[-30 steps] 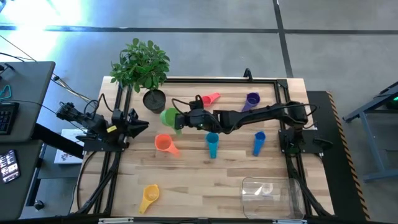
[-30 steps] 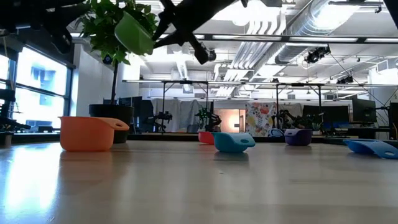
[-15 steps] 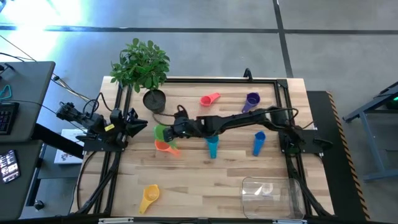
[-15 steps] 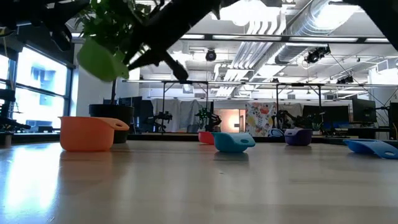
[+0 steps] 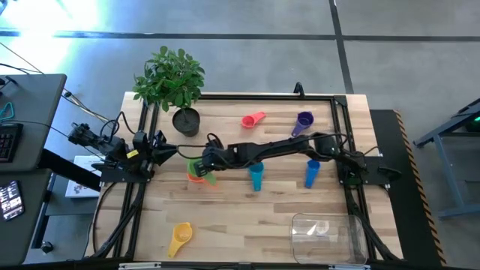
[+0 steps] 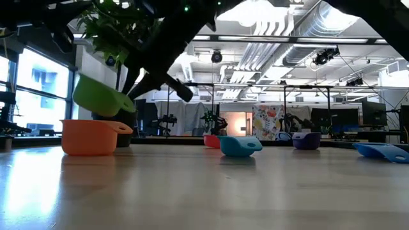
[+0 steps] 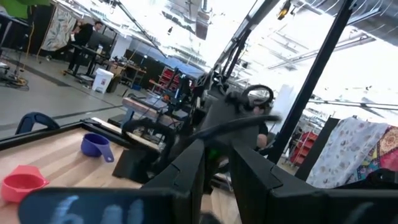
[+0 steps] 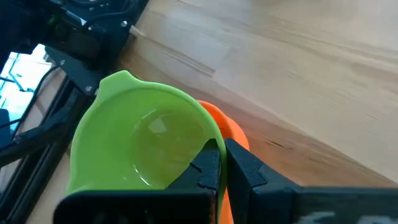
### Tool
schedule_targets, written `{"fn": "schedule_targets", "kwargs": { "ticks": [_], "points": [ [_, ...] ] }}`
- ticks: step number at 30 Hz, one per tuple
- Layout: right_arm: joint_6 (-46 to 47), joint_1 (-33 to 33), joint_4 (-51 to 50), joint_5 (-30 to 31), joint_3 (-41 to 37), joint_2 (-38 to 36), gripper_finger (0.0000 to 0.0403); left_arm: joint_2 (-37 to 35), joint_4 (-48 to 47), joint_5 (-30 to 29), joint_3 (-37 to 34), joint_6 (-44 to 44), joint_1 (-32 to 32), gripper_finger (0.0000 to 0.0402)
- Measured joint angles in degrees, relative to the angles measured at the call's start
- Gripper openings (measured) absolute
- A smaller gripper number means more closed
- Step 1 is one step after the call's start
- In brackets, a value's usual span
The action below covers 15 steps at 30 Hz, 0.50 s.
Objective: Nest measuring cups in basket
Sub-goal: Stack the green measuring cup on the orange measuring cup
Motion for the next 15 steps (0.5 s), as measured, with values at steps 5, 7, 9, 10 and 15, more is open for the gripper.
{"fn": "schedule_targets", "kwargs": {
  "ticks": [5, 7, 9, 10, 15],
  "points": [
    [0.47, 0.00, 0.14, -0.02, 0.01, 0.44, 0.0000, 0.01, -0.13, -0.01, 0.00, -0.02, -0.01, 0.0062],
    [0.49, 0.00, 0.28, 0.02, 0.01, 0.76, 0.0000, 0.01, -0.15, -0.03, 0.00, -0.01, 0.02, 0.0062],
    [0.49, 0.00, 0.49, -0.07, 0.01, 0.95, 0.0000, 0.01, -0.16, -0.03, 0.00, -0.02, 0.01, 0.0062],
    [0.53, 0.00, 0.40, -0.15, 0.00, 1.02, 0.0000, 0.01, -0.26, -0.06, 0.00, -0.01, 0.02, 0.0062],
    [1.40, 0.00, 0.26, -0.71, -0.07, 1.90, 0.0001, 0.01, -0.81, -0.03, 0.00, -0.02, -0.01, 0.0062]
  ]
}}
